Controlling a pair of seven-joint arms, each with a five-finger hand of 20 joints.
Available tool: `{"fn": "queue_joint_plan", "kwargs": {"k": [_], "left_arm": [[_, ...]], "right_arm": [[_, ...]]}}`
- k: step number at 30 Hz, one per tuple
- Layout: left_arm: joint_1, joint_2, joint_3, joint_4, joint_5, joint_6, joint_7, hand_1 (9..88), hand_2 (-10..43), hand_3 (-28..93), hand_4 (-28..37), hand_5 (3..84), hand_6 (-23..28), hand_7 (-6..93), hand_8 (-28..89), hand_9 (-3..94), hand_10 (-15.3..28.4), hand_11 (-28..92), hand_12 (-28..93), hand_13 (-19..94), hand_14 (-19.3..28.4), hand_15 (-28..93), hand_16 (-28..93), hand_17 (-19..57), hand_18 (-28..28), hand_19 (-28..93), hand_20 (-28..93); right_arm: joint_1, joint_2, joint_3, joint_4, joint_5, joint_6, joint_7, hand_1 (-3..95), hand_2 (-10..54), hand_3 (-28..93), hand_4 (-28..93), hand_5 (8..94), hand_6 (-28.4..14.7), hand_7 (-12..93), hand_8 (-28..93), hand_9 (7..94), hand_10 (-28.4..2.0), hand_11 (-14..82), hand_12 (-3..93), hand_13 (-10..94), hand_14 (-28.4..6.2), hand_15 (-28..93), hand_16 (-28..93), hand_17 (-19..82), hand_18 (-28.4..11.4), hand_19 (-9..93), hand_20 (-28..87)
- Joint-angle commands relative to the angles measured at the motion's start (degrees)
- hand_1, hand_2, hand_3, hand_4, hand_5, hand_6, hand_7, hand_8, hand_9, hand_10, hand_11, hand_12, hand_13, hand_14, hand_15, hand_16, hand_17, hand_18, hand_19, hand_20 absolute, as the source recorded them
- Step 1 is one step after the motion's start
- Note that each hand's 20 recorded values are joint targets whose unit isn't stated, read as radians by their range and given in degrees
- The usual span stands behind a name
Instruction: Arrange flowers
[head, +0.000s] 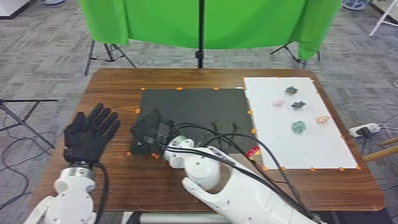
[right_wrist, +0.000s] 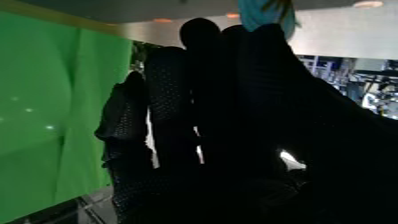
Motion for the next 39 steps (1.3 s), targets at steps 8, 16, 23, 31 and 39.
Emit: {"fn": "queue_joint_plan", "kwargs": {"k": [8,16,23,31,39], "left_arm": [[4.7,-3.38,-2.47,-1.04,-0.35,-0.21,-0.79,28.5,15.6,77,-28.3,48.5,11.4,9.9,-9,40.1,16.5,21,9,30,17.7,40,-8,-7.5,16.5,41,13],[7.27,-3.33,-3.71,-3.36,1.17,-0.26,-0.34,28.5,15.5,77,-28.3,48.4,11.4,9.9,-9,40.0,16.4,20,9,30,17.6,40,-8,-7.5,16.4,41,13],[8.49,-3.15,-4.67,-5.37,1.76,-1.43,-0.09,28.5,15.5,77,-28.3,48.5,11.5,9.8,-9,40.0,16.5,20,9,29,17.7,40,-8,-7.5,16.4,41,13],[7.51,-3.19,-4.51,-5.04,1.99,-1.22,-0.23,28.5,15.6,76,-28.3,48.5,11.5,9.7,-8,40.0,16.5,20,9,29,17.8,40,-8,-7.5,16.4,41,13],[7.29,-3.17,-4.19,-4.83,1.63,0.09,-0.43,28.6,15.6,76,-28.3,48.5,11.6,9.6,-8,39.6,16.4,20,9,29,17.8,40,-8,-7.6,16.5,41,13]], "right_arm": [[-4.67,4.7,8.7,-12.48,7.4,-1.44,11.43,49.5,-9.5,85,-28,56.9,-1.7,17,-15,59.6,-16.2,33.5,19.9,50,-15.5,72,27,26,-24.4,84,42],[-12.76,13.6,27.46,-20.59,14.03,-1.66,22.63,48.3,-9.5,85,-28,55.4,-2.6,15,-14,56.0,-17.4,25.2,16.7,47,-16.8,73,21,27,-24.4,88,42],[-22.78,22.28,38.53,-25.19,12.96,-1.21,28.52,46.1,-9.5,86,-28,54.3,-3.2,14,-13,53.6,-18.0,20.3,16.1,44,-17.2,71,18,27,-24.6,89,42],[-32.89,23.78,47.62,-28.25,16.29,-5.69,33.97,45.8,-9.5,85,-28,53.4,-3.2,14,-13,52.2,-18.2,19.2,16.2,43,-17.1,67,15,27,-25.1,89,41],[-35.69,23.45,49.34,-26.91,20.2,-5.63,33.84,47.1,-9.5,82,-28,51.9,-2.5,15,-13,50.6,-17.1,17.6,15.8,43,-16.2,59,13,26,-25.4,88,41]]}}
